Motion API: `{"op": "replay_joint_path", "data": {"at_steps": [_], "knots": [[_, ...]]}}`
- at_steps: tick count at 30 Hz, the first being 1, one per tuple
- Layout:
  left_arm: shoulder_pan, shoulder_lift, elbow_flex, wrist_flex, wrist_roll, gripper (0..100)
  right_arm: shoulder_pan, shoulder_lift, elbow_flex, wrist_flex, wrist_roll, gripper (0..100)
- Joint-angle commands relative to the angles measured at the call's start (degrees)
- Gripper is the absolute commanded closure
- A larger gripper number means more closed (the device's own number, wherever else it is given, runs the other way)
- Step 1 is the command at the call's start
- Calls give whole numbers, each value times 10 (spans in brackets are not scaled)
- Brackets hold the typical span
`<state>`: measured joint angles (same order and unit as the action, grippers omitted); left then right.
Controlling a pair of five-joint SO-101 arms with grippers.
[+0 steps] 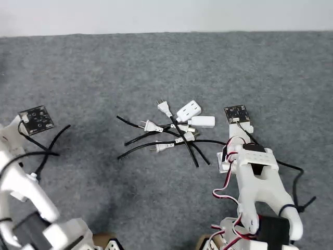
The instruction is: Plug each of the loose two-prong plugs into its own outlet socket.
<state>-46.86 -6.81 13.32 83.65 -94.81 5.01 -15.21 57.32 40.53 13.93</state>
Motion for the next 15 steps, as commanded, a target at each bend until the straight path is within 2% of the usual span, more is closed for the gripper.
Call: {"op": "replay_joint_path", "data": {"at_steps": [1, 5, 10, 15], "knots": [[-11, 55, 1, -52, 17, 987, -6, -1, -14, -10, 6, 660], [-11, 73, -22, -52, 55, 965, -6, -1, -14, -10, 6, 660], [-15, 73, -34, -52, 83, 777, -6, -1, -14, -10, 6, 660], [-11, 73, -41, -48, 93, 776, -6, -1, -14, -10, 6, 660]]}}
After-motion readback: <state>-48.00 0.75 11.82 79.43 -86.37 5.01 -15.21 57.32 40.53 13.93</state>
